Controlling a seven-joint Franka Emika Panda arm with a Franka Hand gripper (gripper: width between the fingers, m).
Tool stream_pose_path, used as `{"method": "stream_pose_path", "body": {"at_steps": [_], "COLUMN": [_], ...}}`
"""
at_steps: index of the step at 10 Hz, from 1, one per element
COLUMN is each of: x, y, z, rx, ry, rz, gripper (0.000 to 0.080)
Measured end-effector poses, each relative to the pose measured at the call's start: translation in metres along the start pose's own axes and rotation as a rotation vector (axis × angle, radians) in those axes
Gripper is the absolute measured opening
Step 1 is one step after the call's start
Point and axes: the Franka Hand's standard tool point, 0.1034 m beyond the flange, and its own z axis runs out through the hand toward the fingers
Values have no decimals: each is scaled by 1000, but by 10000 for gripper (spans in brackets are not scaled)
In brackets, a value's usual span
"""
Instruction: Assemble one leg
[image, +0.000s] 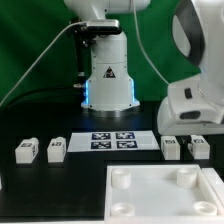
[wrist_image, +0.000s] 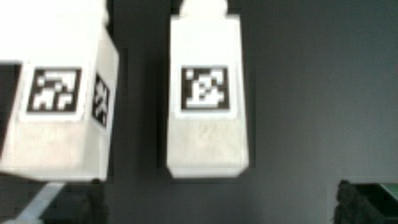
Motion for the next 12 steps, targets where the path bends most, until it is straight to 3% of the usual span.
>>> {"method": "stream_pose_path", "body": {"at_steps": [2,4,7,9,12], "x": [3,5,-4,-8,-9], "y": [-5,-6,-15,-12,-8], "z": [4,4,31,46,52], "rx": [-9,-8,-27,-31,-33], "ry": [-93,-85,-94,-96,-96], "rz": [-13,-14,-20,-20,-35], "gripper": [649,649,649,649,649]}}
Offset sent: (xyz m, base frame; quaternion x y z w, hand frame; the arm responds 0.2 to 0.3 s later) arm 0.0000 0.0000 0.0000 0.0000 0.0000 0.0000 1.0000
